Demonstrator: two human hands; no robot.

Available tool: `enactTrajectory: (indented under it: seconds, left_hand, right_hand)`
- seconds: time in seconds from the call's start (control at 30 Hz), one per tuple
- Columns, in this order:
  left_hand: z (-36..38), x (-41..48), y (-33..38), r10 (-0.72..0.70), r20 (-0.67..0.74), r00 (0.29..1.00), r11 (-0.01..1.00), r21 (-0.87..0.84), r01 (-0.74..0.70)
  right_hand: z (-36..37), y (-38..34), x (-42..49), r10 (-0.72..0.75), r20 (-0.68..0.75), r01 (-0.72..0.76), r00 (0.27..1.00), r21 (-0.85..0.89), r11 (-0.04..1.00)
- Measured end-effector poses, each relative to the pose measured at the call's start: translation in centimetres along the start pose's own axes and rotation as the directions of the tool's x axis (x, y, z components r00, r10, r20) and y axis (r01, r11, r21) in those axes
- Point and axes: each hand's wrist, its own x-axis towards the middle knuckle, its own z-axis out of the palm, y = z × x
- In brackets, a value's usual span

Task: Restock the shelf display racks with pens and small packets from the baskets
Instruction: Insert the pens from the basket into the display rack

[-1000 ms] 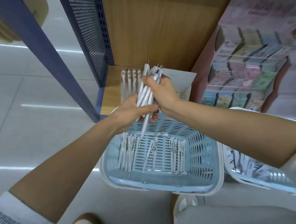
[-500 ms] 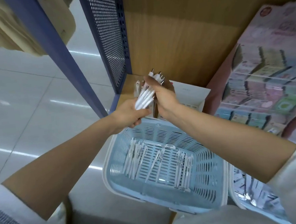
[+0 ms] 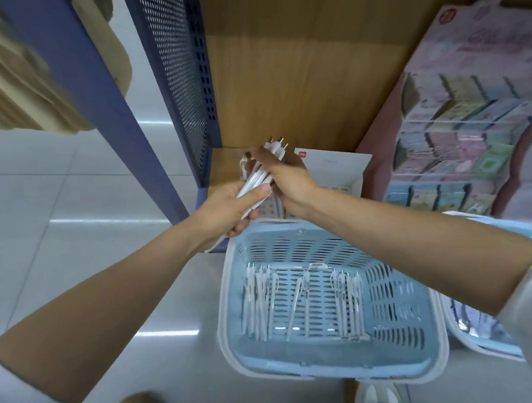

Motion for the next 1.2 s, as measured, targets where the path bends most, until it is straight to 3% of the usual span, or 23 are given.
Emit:
enactTrajectory:
  seconds: [0.13,0.23,0.4,0.63,0.83,1.03,1.2]
  left_hand:
    - [-0.8,1.0,0.5,0.058,-0.159,0.986,0.992,0.123,-0.038]
    - [-1.2,1.2,0.2,0.053,-0.24,0.969,0.996,0.088,-0.032]
    - [-1.4,1.3,-1.0,0.058,-0.219,0.974,0.995,0.091,-0.039]
    - [-2.2,0.9,-1.2,0.088,-0.165,0.982,0.988,0.139,-0.065]
    - [-3.5,1.5,-1.4,0.035,-0.239,0.97,0.993,0.114,-0.008]
    - [-3.6,1.7,-2.1,0.093,-0.254,0.963,0.942,0.336,-0.002]
    - [-3.2,1.7,-2.1,0.054,-0.284,0.957,0.938,0.343,0.049]
  right_hand:
    - [-0.8,0.0,-0.1,0.014,0.069,-0.015,0.997,0.005,1.0]
    - [-2.1,0.5,-0.1,0.014,0.12,-0.023,0.993,0.069,0.997]
    - [-1.5,1.6,0.0,0.075,0.136,-0.078,0.988,0.019,0.997]
    - [-1.3,1.9,0.2,0.19,0.16,-0.208,0.969,0.105,0.972]
    - [-1.8,0.1,0.6,0.047,0.137,-0.057,0.989,0.07,0.996]
    - [-6.1,-4.0,2.4,-0.172,-0.165,0.188,0.971,0.088,0.978]
    - [-7.5,-4.0,3.5,-0.25,-0.173,0.263,0.953,0.056,0.963]
